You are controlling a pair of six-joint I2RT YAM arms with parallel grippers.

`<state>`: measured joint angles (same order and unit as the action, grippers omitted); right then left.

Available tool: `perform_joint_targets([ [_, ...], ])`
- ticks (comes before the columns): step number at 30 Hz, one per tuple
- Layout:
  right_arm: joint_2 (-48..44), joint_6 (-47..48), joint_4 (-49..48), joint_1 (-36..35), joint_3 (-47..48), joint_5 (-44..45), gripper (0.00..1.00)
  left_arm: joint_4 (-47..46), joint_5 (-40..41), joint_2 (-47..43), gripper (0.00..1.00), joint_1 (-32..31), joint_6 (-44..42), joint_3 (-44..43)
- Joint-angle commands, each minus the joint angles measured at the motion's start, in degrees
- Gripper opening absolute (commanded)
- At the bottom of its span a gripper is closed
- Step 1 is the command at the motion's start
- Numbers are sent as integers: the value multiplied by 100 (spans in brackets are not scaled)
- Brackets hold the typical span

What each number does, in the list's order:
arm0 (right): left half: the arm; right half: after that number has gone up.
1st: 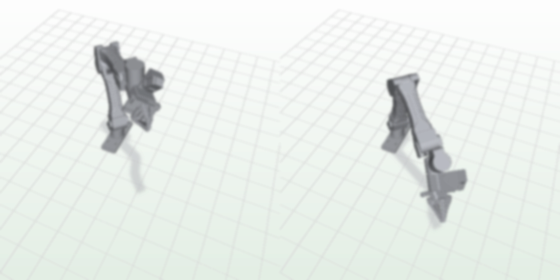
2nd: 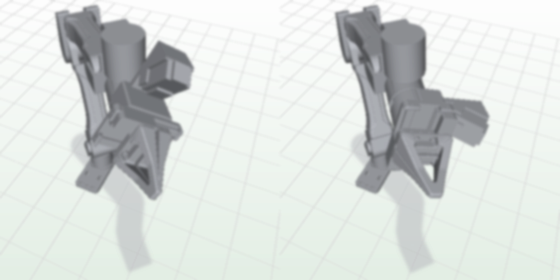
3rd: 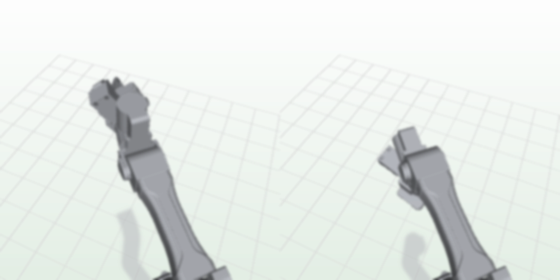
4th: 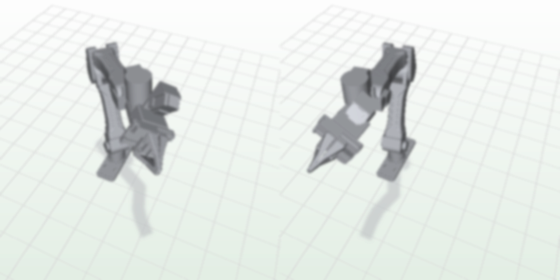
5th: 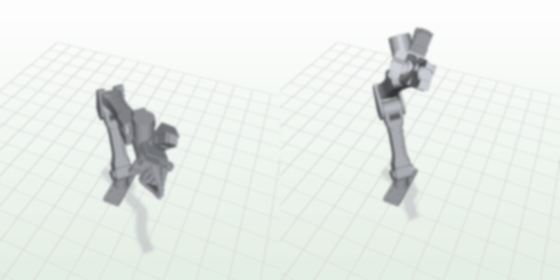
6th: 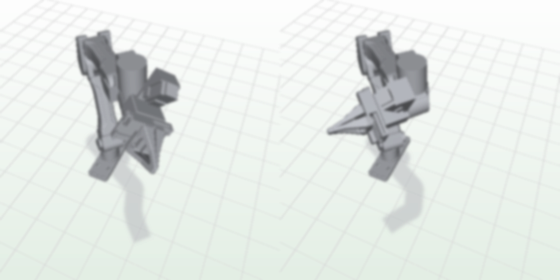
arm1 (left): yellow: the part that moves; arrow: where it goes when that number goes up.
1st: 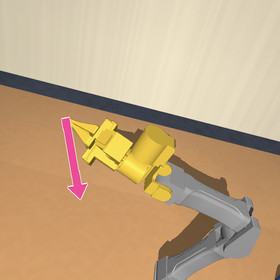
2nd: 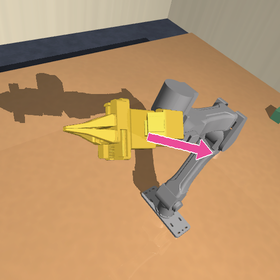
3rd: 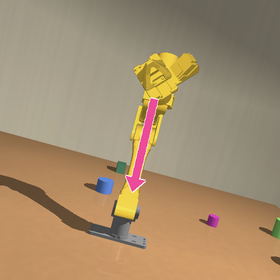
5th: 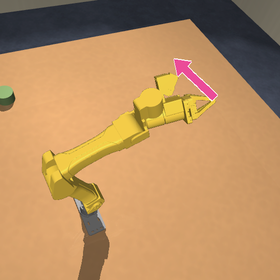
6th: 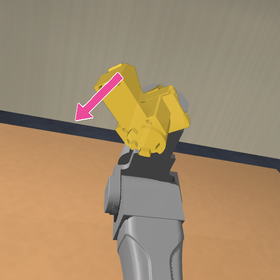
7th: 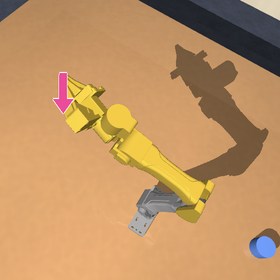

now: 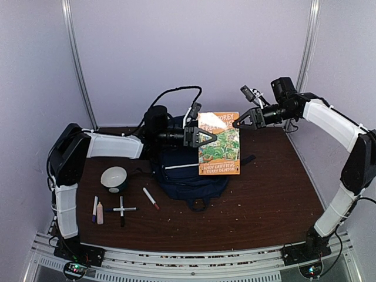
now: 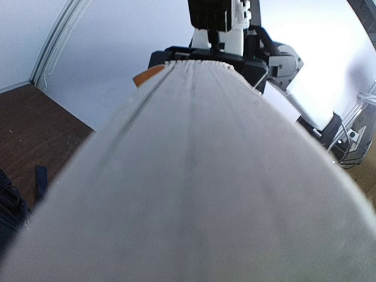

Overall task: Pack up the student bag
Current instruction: Pass from the left arm to the right

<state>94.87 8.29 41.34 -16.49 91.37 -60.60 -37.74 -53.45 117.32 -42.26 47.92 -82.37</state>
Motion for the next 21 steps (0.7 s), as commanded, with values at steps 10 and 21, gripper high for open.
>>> perform_joint_targets([
  [10, -158, -1268, -1721, -421, -977, -904, 60, -1610, 475, -414, 0, 232, 1110, -118],
  [21, -290, -2350, -3008, -473, -1602, -1329, 40, -1907, 530, -352, 0, 301, 1364, -69],
])
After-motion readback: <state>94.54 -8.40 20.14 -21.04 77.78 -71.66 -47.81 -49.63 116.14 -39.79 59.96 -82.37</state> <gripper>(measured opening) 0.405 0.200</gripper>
